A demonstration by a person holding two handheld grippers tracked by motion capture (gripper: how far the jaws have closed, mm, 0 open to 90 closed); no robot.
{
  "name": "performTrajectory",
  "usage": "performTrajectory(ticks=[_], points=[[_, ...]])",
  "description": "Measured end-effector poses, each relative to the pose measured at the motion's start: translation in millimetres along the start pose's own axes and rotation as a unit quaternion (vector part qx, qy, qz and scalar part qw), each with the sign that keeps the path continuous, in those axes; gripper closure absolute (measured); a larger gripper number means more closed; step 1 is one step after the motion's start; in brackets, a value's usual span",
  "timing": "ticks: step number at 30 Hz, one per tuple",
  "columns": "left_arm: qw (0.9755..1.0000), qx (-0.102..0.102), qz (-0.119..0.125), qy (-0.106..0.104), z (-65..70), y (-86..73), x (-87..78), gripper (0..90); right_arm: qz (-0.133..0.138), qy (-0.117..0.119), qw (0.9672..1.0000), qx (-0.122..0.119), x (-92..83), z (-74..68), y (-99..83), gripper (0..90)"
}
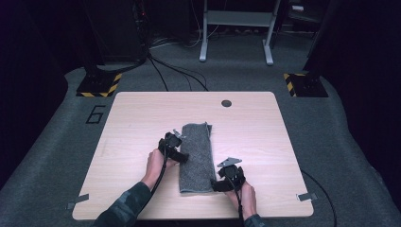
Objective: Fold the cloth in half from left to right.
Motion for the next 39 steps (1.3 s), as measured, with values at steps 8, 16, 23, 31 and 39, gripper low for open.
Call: performTrajectory(ticks=[8,16,23,31,39], points=[[0.9992,-0.010,0.037,0.010,-17.1,13.3,-10.3,15.2,0.039,0.008,0.9984,0.040,6.8,26.8,33.8,18.5],[0.9960,-0.051,0.048,0.055,-52.4,40.8,0.0,15.6,0.036,-0.009,0.9978,0.055,59.5,42.4,105.3,18.8],[0.9953,-0.055,0.031,0.074,-62.0,44.3,14.2,16.1,0.019,-0.041,0.9961,0.077,92.9,48.4,132.1,20.8],[0.9951,-0.057,0.024,0.077,-66.6,44.0,18.4,16.0,-0.011,-0.092,0.9926,0.080,116.0,54.8,134.9,21.6],[0.9949,-0.065,0.032,0.070,-66.6,43.5,13.6,15.1,-0.004,-0.083,0.9929,0.085,110.9,57.9,133.8,20.5]])
Point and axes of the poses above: each handheld gripper's, and its own axes: x roughly forward along the jaws, y roughly out of its top, z roughly to its right, the point moved 1 cm from there along x, roughly forward along the jaws, and after that the axes turned 15 degrees about -y, right-handed, at the moved point
